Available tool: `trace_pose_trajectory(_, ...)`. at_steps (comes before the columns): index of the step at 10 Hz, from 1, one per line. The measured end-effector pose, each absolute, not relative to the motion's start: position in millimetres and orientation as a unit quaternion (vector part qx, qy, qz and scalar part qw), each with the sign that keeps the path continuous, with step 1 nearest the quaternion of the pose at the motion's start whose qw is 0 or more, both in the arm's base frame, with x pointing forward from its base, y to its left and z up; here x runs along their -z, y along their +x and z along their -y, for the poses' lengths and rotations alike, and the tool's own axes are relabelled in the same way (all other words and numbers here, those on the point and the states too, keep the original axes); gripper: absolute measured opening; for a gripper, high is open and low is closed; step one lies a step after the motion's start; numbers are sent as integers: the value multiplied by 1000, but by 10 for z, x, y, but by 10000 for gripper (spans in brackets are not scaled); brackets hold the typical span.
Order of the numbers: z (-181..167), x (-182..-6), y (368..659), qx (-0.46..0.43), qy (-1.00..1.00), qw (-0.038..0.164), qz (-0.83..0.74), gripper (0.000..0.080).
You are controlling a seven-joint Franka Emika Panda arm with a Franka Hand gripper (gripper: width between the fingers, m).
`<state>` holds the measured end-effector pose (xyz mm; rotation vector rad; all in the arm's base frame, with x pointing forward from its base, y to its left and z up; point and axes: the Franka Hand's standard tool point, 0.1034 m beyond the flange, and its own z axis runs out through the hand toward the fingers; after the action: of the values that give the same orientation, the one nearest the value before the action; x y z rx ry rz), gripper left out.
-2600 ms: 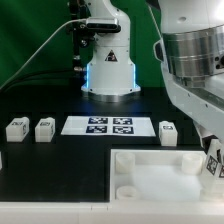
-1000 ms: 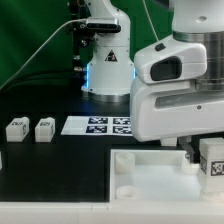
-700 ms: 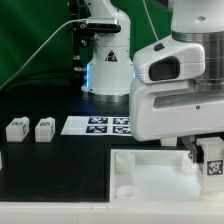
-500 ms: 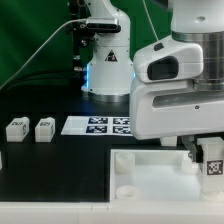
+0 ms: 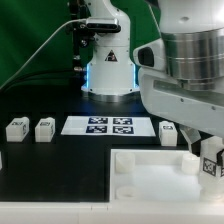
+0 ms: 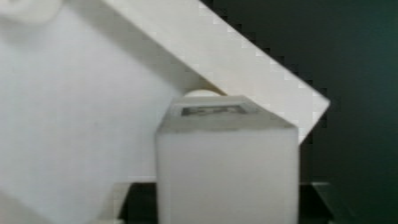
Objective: Assemble one leg
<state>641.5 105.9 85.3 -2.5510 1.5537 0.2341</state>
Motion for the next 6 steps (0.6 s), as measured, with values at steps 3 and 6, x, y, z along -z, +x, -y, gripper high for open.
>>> trace_pose_trajectory(3,-1076,-827,6379,-90,-755,57,-647,294)
trace_pose_trajectory(6,-1149,-801,6365,-93,-686,48,-720,294)
